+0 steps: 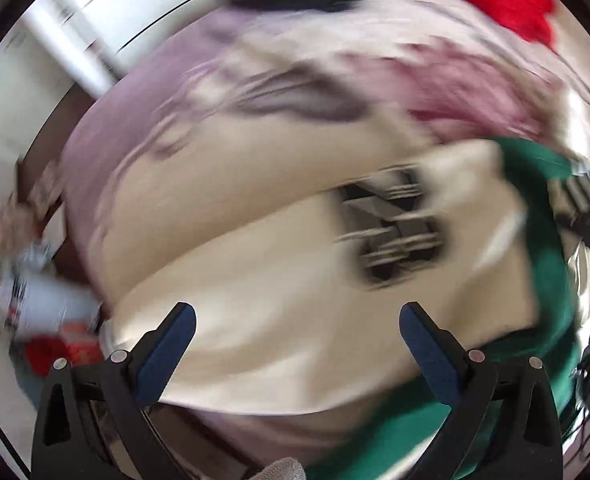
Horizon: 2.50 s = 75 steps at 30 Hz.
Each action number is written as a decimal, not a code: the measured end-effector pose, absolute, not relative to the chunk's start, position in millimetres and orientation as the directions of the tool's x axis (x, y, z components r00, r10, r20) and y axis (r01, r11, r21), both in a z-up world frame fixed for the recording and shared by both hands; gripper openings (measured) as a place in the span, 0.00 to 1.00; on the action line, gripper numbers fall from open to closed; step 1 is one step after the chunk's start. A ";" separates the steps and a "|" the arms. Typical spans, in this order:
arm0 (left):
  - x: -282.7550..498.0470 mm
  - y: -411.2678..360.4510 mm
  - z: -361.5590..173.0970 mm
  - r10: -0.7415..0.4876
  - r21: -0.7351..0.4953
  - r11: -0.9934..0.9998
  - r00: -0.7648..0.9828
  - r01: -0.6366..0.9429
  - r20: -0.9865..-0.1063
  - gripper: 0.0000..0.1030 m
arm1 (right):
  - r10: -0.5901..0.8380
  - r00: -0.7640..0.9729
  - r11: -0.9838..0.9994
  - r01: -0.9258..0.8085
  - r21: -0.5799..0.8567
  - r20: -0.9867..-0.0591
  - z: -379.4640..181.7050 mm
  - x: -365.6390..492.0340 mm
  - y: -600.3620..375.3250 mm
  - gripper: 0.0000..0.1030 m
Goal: Fold large clothes
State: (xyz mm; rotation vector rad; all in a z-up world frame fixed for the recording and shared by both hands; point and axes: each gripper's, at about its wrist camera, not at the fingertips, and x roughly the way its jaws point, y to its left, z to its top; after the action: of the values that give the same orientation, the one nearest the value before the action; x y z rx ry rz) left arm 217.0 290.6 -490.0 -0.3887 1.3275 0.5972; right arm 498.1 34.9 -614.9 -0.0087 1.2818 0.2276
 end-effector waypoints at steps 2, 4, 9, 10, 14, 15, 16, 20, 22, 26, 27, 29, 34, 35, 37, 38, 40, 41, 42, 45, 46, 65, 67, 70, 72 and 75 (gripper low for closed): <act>182.5 319.1 -493.1 0.187 0.081 0.753 0.094 -0.653 -0.978 1.00 | 0.116 0.157 0.974 -0.212 0.081 -0.981 -648.4 492.3 58.2 0.22; 137.6 346.3 -501.1 0.150 0.060 0.696 0.063 -0.715 -0.987 1.00 | 0.107 0.114 0.967 -0.241 0.077 -0.988 -656.6 479.1 64.5 0.43; 59.4 381.7 -553.9 -0.135 -0.177 0.479 0.126 -0.860 -0.983 1.00 | 0.206 0.128 0.946 -0.280 0.164 -0.970 -605.1 434.9 48.3 0.80; 48.9 385.4 -573.6 -0.226 -0.278 0.380 0.202 -0.882 -0.953 1.00 | 0.204 0.137 0.946 -0.284 0.159 -0.969 -595.8 427.7 42.2 0.80; 38.6 392.5 -629.5 -0.327 -0.451 0.077 0.405 -0.889 -0.854 0.78 | 0.154 0.141 0.961 -0.253 0.115 -0.978 -574.9 417.6 -3.0 0.80; 44.0 396.7 -638.7 -0.303 -0.443 0.050 0.409 -0.895 -0.861 0.55 | 0.151 0.134 0.964 -0.238 0.117 -0.979 -571.5 417.9 -18.9 0.80; 47.6 400.9 -639.7 -0.273 -0.415 0.048 0.388 -0.909 -0.880 0.44 | 0.138 0.125 0.972 -0.206 0.110 -0.983 -573.4 417.0 -26.5 0.80; 61.1 421.2 -597.3 -0.053 -0.384 0.092 0.380 -0.919 -0.923 0.06 | 0.121 0.114 0.986 -0.129 0.106 -0.986 -572.3 422.5 -43.6 0.80; 78.3 442.8 -563.3 0.063 -0.398 0.163 0.413 -0.903 -0.909 0.04 | 0.135 0.125 0.987 -0.105 0.122 -0.983 -569.3 428.4 -42.3 0.80; 108.4 486.3 -525.9 0.159 -0.460 0.263 0.508 -0.848 -0.847 0.04 | 0.176 0.153 0.982 -0.091 0.164 -0.972 -565.6 445.7 -29.9 0.80; 120.9 501.1 -522.0 0.169 -0.472 0.277 0.526 -0.837 -0.834 0.03 | 0.181 0.157 0.981 -0.093 0.168 -0.971 -568.9 451.2 -21.6 0.80; 146.0 521.4 -513.2 0.178 -0.492 0.303 0.555 -0.816 -0.812 0.03 | 0.209 0.176 0.976 -0.097 0.194 -0.962 -575.0 464.7 -5.4 0.80; 197.2 538.8 -493.1 0.198 -0.490 0.380 0.586 -0.785 -0.785 0.03 | 0.340 0.113 0.940 -0.051 0.336 -0.934 -627.8 503.6 46.9 0.80; 208.1 539.5 -488.8 0.200 -0.486 0.397 0.590 -0.778 -0.782 0.03 | 0.352 0.066 0.936 -0.035 0.351 -0.933 -643.4 508.0 55.4 0.80; 216.4 528.2 -474.6 0.214 -0.465 0.443 0.594 -0.766 -0.775 0.03 | 0.376 -0.003 0.926 -0.028 0.376 -0.927 -665.5 512.9 71.9 0.82; 217.2 523.9 -468.5 0.222 -0.452 0.465 0.595 -0.761 -0.773 0.03 | 0.373 -0.002 0.927 -0.046 0.373 -0.928 -662.6 513.6 75.1 0.81; 219.2 515.8 -456.3 0.242 -0.419 0.515 0.596 -0.748 -0.766 0.03 | 0.323 0.030 0.944 -0.078 0.319 -0.946 -644.3 512.0 73.3 0.81; 220.3 512.5 -453.3 0.250 -0.403 0.533 0.594 -0.744 -0.765 0.03 | 0.286 0.074 0.954 -0.113 0.277 -0.955 -632.2 508.7 72.4 0.81; 222.0 507.5 -449.6 0.266 -0.372 0.559 0.586 -0.741 -0.766 0.03 | 0.245 0.117 0.963 -0.148 0.227 -0.962 -624.6 505.3 73.7 0.81; 224.9 500.1 -449.3 0.285 -0.331 0.590 0.573 -0.736 -0.768 0.03 | 0.135 0.069 0.969 -0.215 0.118 -0.988 -644.7 508.9 89.7 0.65; 225.1 498.5 -449.5 0.285 -0.323 0.593 0.568 -0.737 -0.772 0.03 | 0.067 0.077 0.973 -0.226 0.048 -0.995 -653.7 511.4 95.0 0.35; 258.6 439.9 -377.1 0.320 -0.257 0.734 0.653 -0.629 -0.686 0.03 | 0.387 0.099 0.911 -0.193 0.364 -0.917 -574.6 506.9 86.8 0.89; 273.0 407.7 -352.5 0.313 -0.221 0.793 0.691 -0.568 -0.651 0.03 | 0.329 0.172 0.942 -0.131 0.309 -0.929 -554.5 497.9 35.3 0.89; 296.0 357.3 -326.3 0.272 -0.175 0.866 0.735 -0.468 -0.621 0.03 | 0.252 0.285 0.967 -0.054 0.247 -0.925 -537.0 482.0 -43.6 0.92; 313.6 308.3 -308.8 0.227 -0.140 0.915 0.767 -0.380 -0.600 0.03 | 0.213 0.308 0.974 0.001 0.225 -0.927 -539.2 473.1 -95.6 1.00; 334.7 234.4 -295.8 0.147 -0.099 0.963 0.797 -0.251 -0.586 0.03 | 0.207 0.285 0.966 0.091 0.241 -0.936 -555.3 467.3 -168.1 1.00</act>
State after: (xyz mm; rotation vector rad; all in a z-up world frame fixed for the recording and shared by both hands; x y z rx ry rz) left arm 334.7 234.4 -295.8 -0.1749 0.6133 0.2149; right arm 467.3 -168.1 -555.3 0.2684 1.2841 0.0787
